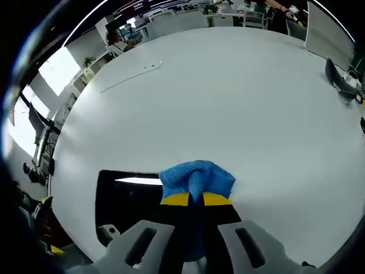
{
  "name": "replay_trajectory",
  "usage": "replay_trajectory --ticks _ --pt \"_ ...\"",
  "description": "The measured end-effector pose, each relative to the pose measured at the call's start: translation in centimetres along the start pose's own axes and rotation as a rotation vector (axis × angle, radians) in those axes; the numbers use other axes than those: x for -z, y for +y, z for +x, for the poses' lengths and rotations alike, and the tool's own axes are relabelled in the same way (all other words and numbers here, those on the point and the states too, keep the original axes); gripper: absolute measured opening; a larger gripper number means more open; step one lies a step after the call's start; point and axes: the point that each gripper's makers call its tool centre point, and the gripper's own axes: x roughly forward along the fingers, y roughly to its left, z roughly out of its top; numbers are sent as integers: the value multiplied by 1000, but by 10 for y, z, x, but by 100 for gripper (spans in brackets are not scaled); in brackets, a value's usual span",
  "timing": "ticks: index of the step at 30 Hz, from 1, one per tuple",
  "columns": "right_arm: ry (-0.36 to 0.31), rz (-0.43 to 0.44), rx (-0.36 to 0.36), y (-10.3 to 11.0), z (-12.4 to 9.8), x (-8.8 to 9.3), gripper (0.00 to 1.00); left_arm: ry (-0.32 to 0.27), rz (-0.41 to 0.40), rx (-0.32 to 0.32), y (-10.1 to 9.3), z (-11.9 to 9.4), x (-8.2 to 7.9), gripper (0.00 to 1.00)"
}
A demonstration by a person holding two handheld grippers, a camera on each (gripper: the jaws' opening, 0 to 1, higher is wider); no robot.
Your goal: Wipe the mirror surface with the cleaning cloth until all visible marks leave the cleaned area.
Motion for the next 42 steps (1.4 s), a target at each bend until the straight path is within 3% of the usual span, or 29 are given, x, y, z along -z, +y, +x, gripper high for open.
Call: replay_trajectory --ticks 13,24,34,38,40,42 --pt "32 -6 3 30 10 2 0 26 7 64 -12 6 6 99" --pt "55 -65 -28 77 17 4 0 73 43 93 -20 10 15 99" --pt "75 -111 -89 128 28 3 0 53 36 76 -16 7 10 99" --pt "81 -150 -110 148 32 3 0 66 28 71 -16 9 12 99" --pt "85 -162 -115 154 33 4 0 112 73 16 -7 9 19 99" --pt "88 -166 -118 158 32 5 0 105 58 26 -9 10 20 99"
